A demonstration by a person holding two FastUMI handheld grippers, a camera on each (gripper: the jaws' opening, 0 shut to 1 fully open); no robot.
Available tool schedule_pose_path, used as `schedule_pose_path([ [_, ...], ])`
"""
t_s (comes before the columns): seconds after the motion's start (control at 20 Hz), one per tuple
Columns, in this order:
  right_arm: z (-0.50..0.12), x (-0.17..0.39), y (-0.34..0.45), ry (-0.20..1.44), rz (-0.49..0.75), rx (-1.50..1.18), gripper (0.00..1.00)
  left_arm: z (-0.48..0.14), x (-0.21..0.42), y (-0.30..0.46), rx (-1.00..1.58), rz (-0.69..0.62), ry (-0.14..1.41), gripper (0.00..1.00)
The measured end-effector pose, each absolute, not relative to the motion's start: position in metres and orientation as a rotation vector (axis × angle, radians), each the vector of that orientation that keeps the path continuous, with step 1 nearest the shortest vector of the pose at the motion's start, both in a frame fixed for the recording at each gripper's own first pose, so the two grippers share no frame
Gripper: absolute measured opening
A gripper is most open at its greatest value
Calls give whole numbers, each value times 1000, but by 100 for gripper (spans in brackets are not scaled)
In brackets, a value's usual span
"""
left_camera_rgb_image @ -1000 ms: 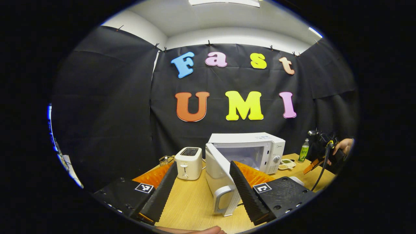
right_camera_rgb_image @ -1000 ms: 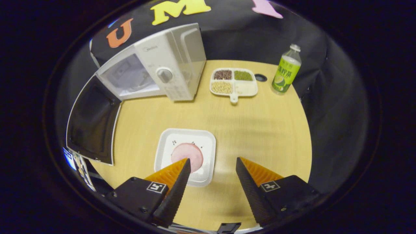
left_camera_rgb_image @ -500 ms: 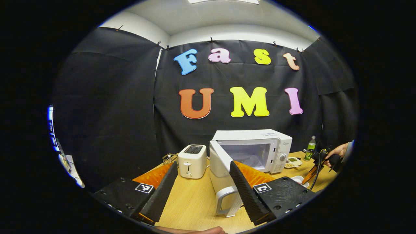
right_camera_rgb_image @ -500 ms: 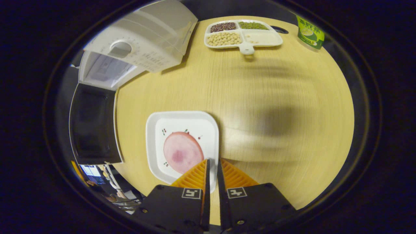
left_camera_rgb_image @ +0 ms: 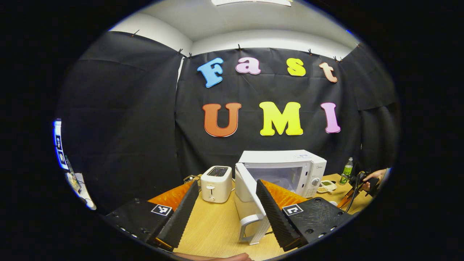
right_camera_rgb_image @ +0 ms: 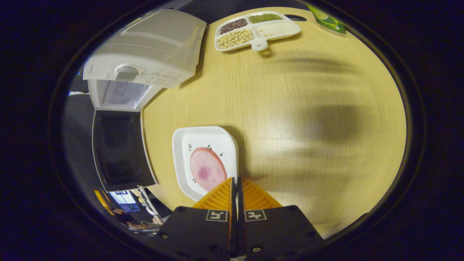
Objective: Open the microwave oven with the left hand, put the food in, and close the microwave oven.
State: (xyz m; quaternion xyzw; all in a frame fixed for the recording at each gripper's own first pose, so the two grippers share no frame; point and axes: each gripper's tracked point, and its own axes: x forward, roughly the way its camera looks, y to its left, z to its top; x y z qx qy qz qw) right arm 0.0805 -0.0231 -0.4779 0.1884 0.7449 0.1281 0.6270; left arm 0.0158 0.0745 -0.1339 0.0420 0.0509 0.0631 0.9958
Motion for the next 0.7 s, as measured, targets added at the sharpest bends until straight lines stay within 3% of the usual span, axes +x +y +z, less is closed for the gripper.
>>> schedule_pose_path([
  [0.05,-472,74,-20,1708,284,464,0,-135,12,74,80,126,105,95],
  [0.15,-461,66,-11,1698,294,499,4,-138,4,81,89,143,109,95],
  [0.2,-454,65,-5,1680,292,515,0,-138,0,82,88,147,113,94],
  [0.25,-446,64,0,1656,286,526,4,-141,-2,81,83,145,117,95],
  [0.45,-429,72,31,1551,192,616,0,-140,-10,85,64,141,112,95],
  [0.5,-428,77,41,1518,168,640,4,-139,-12,85,63,137,108,95],
  [0.7,-428,85,94,1435,153,725,4,-125,-18,95,73,133,67,95],
])
